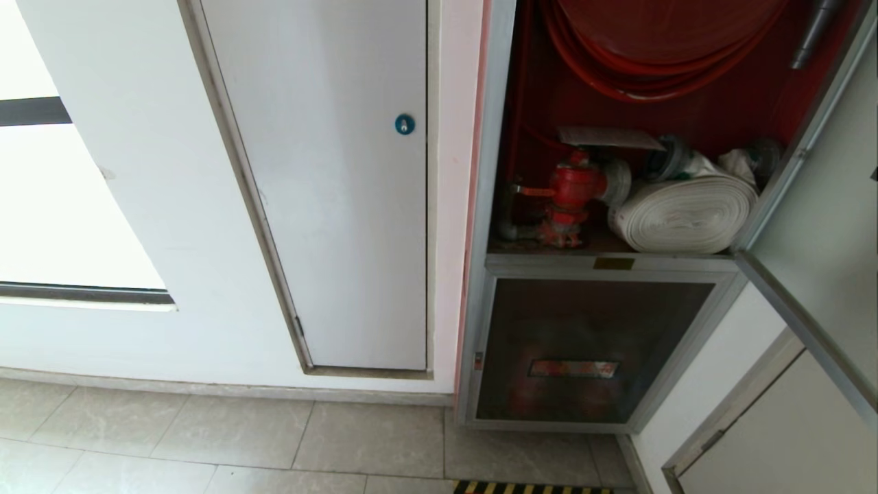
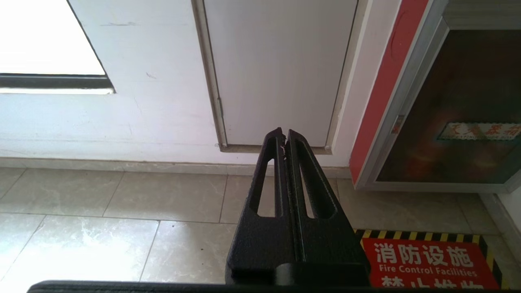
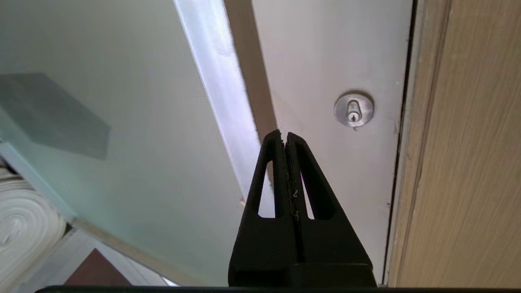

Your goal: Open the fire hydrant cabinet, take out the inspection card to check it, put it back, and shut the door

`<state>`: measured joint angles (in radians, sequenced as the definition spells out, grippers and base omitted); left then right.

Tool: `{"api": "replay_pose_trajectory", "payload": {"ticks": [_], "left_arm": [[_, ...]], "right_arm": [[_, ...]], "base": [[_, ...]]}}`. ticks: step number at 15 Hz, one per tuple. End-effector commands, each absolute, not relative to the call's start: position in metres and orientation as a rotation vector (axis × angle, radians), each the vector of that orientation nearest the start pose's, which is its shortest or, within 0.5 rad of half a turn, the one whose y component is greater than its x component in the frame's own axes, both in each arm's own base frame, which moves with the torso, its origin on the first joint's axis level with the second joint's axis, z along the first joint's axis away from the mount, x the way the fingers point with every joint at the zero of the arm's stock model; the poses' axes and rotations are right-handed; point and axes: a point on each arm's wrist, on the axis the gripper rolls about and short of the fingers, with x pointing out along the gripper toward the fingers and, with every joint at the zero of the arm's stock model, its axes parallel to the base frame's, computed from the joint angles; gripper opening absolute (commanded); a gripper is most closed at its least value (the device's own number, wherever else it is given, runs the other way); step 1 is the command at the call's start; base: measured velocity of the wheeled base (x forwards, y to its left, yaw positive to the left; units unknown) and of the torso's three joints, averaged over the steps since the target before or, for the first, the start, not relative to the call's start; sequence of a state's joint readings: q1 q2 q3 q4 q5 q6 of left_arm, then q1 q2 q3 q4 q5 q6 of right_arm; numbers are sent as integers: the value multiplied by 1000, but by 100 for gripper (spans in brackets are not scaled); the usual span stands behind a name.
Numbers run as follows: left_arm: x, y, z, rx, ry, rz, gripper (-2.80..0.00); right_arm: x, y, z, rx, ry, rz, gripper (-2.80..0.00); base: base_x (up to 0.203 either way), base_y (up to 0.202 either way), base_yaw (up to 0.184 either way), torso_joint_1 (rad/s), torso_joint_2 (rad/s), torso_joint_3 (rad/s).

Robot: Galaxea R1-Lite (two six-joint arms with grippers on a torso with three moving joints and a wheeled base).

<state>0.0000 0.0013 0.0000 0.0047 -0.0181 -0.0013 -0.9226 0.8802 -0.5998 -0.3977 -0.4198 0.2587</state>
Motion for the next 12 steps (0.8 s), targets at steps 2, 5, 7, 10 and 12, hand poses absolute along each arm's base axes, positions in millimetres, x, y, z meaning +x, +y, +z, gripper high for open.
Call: {"api": "replay_pose_trajectory", "payload": {"ticks": [2,5,7,10,12], "left_arm": [[-23,0,75,-2,6,-18,-280],[-23,0,75,-2,6,-18,-280],[-23,0,75,-2,6,-18,-280],[-23,0,75,-2,6,-18,-280],[-23,0,75,-2,6,-18,-280]], "right_arm": [[51,-88,268,187,-298,-1344,-280],[50,-93,270,205,-315,-1362,-280],[50,-96,272,207,-336,-1361,-280],[51,-100,280,186,-382,-1353,-280],[53,-105,283,186,-380,-1347,-280]], "base": [[0,0,0,0,0,0],[0,0,0,0,0,0],[0,0,0,0,0,0],[0,0,0,0,0,0],[0,0,0,0,0,0]]}}
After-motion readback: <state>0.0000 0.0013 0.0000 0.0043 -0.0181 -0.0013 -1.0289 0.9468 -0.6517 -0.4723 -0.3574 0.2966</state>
